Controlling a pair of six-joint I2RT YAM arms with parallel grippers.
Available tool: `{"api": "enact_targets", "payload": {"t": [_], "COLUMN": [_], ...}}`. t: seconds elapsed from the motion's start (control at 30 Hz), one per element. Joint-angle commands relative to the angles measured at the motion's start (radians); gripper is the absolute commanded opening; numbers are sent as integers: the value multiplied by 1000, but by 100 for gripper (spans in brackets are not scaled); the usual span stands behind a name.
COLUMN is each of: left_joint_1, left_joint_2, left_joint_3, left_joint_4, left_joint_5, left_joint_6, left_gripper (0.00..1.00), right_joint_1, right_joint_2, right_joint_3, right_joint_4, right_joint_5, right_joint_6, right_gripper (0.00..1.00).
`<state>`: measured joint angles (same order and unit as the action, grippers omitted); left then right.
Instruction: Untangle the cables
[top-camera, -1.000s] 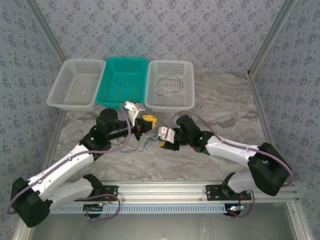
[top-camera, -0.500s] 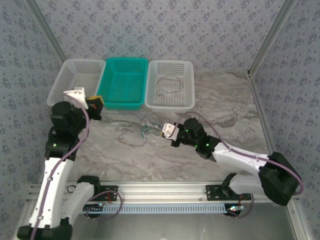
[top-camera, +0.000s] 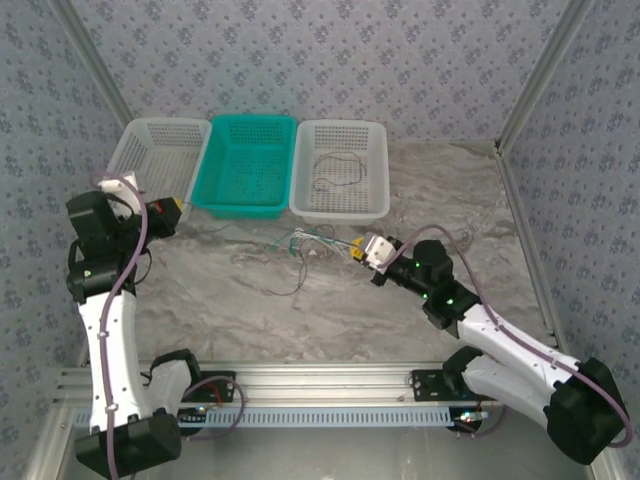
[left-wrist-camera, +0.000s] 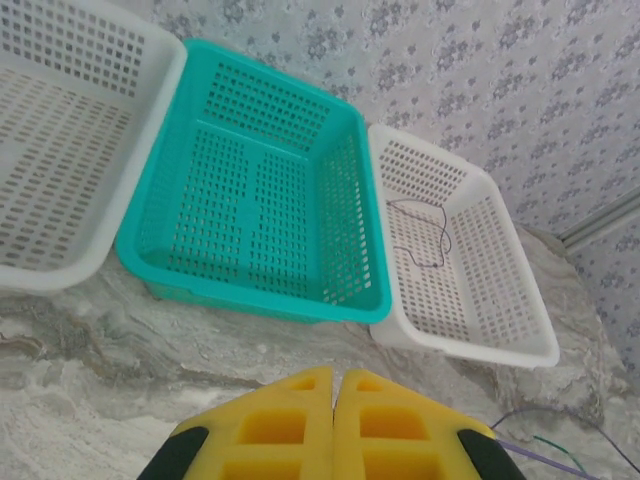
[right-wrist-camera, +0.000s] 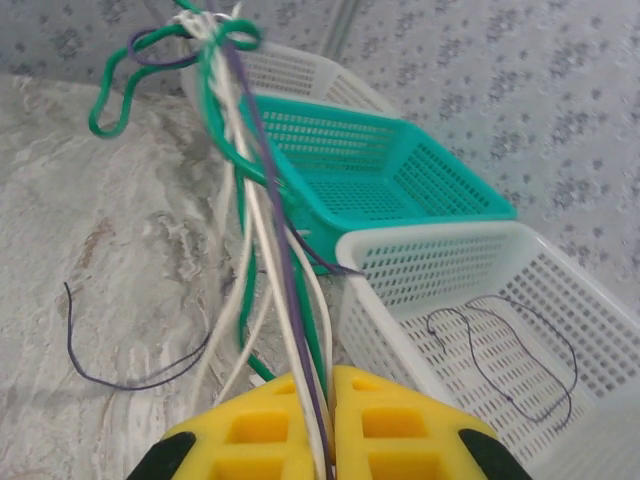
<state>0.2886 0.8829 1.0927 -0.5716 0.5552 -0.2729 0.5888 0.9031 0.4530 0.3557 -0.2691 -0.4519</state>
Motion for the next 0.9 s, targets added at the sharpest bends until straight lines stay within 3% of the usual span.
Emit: {"api": "enact_targets", "payload": {"t": [0.0, 0.1, 0.23, 0.27, 0.33, 0.43, 0.53, 0.6, 0.67, 0.8, 0.87], "left_joint_1": [132, 131, 102, 63, -84, -385, -578, -629, -638, -645, -656], "left_joint_2": [21, 22, 22, 20, 10, -8, -25, -42, -64, -109, -133], "left_joint_3": [99, 84, -16, -45, -93, -138, -209, -273, -340, -423, -452], "left_joint_4": [198, 218, 417, 484, 554, 502, 463, 450, 435, 421, 424], "left_joint_5": [-443, -320, 127, 222, 292, 184, 13, -101, -192, -209, -218], "left_joint_6": [73, 74, 2, -22, -37, 67, 116, 103, 55, -3, -25], "left_gripper": [0, 0, 0, 0, 0, 0, 0, 0, 0, 0, 0], "right_joint_1": [-125, -122, -52, -23, 60, 188, 308, 346, 354, 362, 355], "right_joint_2": [-36, -49, -29, -8, 58, 191, 320, 388, 428, 384, 347], "right_joint_3": [-51, -7, 13, 27, 63, 93, 85, 78, 106, 151, 178], "right_joint_4": [-210, -284, -278, -292, -316, -314, -294, -292, -332, -383, -411], "right_joint_5": [160, 167, 128, 101, 61, 17, 130, 204, 242, 194, 134], "right_joint_6": [183, 305, 441, 456, 487, 552, 582, 584, 596, 552, 532], "right_gripper": [0, 0, 0, 0, 0, 0, 2, 13, 35, 70, 77]}}
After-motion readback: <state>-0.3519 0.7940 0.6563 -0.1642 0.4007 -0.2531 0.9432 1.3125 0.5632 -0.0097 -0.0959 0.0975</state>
